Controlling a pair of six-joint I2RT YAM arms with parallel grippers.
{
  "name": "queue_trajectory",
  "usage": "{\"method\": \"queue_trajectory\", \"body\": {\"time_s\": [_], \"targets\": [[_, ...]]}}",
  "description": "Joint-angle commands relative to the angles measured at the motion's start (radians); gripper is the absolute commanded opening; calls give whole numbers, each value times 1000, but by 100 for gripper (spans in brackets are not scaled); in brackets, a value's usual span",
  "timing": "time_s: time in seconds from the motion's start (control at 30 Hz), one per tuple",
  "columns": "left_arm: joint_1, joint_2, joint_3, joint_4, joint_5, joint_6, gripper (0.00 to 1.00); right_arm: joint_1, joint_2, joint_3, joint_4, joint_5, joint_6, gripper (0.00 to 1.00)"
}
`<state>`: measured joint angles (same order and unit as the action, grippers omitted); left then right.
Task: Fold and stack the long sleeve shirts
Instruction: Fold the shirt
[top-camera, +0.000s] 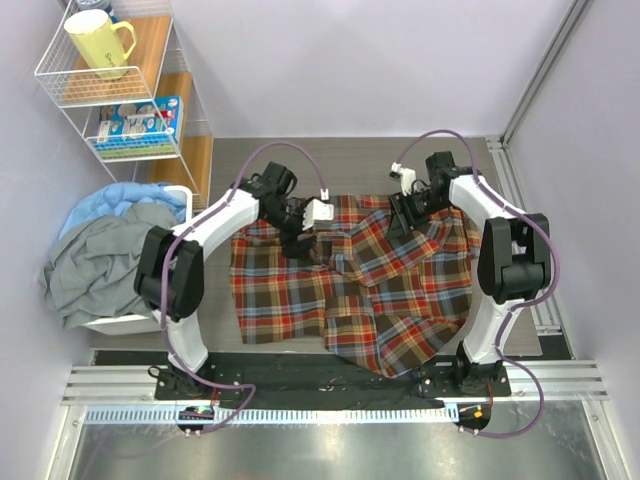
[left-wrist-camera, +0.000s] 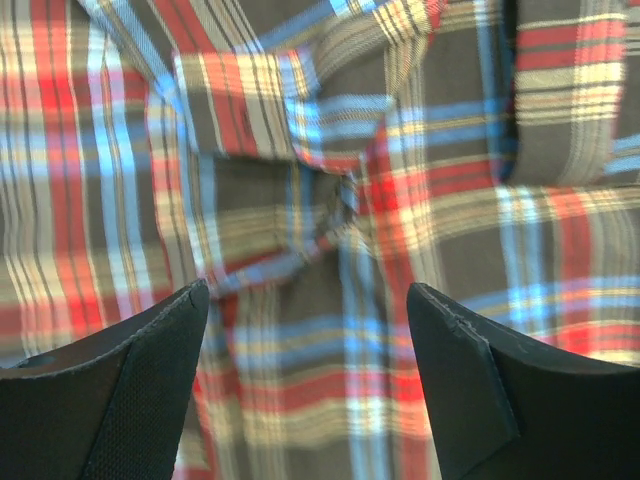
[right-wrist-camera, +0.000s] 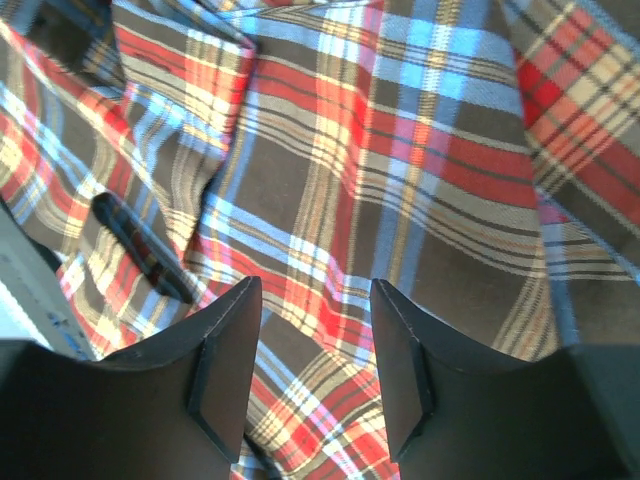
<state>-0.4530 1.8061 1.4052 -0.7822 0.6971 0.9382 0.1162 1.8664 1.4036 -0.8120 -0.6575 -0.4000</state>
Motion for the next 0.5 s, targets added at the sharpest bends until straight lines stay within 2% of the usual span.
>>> {"method": "queue_trajectory", "body": {"time_s": [0.0,0.2,0.33,0.47], "targets": [[-23,106,112,54,47,125,81,11,-29,3,5,-70,56,51],[-24,171,164,55,32,126,82,65,3,-12,190,-129,261,52],[-3,118,92,87,27,113,82,137,49,-35,341,-131,421,56],[22,75,37,147,31,47,84,194,118,-41,428,-81,470,64]]}}
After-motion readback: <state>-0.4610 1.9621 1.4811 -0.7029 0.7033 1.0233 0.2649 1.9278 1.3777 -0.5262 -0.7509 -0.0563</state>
